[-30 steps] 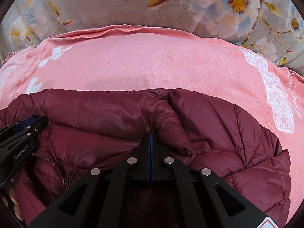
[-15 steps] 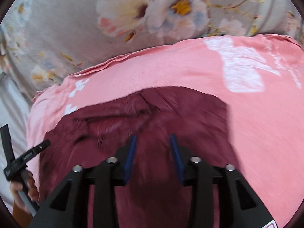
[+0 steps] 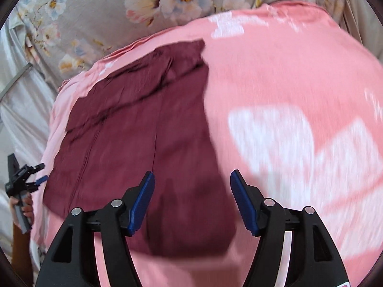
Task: Fold large clothes
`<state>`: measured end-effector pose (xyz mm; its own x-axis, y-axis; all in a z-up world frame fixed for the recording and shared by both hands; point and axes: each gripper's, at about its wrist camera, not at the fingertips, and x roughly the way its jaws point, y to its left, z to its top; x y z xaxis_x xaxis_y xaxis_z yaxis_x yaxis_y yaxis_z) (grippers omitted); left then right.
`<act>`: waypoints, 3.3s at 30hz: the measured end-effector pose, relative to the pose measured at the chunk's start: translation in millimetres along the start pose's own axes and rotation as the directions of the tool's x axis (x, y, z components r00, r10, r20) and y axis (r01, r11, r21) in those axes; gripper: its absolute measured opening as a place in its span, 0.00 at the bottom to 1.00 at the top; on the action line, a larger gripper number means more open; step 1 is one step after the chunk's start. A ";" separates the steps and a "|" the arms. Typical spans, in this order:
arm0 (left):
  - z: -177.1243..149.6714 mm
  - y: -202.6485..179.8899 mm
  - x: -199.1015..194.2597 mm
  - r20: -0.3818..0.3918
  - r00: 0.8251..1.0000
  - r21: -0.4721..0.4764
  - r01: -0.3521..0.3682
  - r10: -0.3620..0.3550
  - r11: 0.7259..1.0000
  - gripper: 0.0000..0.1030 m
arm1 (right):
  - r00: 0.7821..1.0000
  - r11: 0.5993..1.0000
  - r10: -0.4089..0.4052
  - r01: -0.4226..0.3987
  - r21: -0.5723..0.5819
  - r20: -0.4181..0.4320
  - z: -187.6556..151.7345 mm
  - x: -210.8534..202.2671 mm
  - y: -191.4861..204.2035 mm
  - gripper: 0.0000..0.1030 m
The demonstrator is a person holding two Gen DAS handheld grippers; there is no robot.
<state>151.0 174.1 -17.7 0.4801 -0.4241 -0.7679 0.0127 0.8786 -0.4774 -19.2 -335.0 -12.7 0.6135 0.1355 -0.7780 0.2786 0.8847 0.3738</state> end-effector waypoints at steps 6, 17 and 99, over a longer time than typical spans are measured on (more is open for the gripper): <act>-47.6 16.4 -9.1 -0.003 0.999 -0.052 0.047 -0.047 0.998 0.75 | 0.999 0.996 0.049 -0.050 0.079 0.024 -35.2 2.5 -5.5 0.65; -64.7 -6.1 -6.7 -0.009 1.000 -0.027 0.021 -0.021 0.999 0.41 | 0.988 0.979 0.087 -0.108 0.174 0.125 -38.9 1.3 -4.2 0.23; 63.8 -80.7 -22.5 0.353 0.933 0.266 -0.171 0.069 0.949 0.63 | 0.913 0.998 -0.061 0.051 0.037 0.403 89.6 -19.1 5.9 0.47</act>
<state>195.1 126.8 65.4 0.7582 -0.2576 -0.5990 0.1631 0.9644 -0.2083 36.9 -372.4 49.5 0.8407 -0.1101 -0.5302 0.3367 0.8732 0.3524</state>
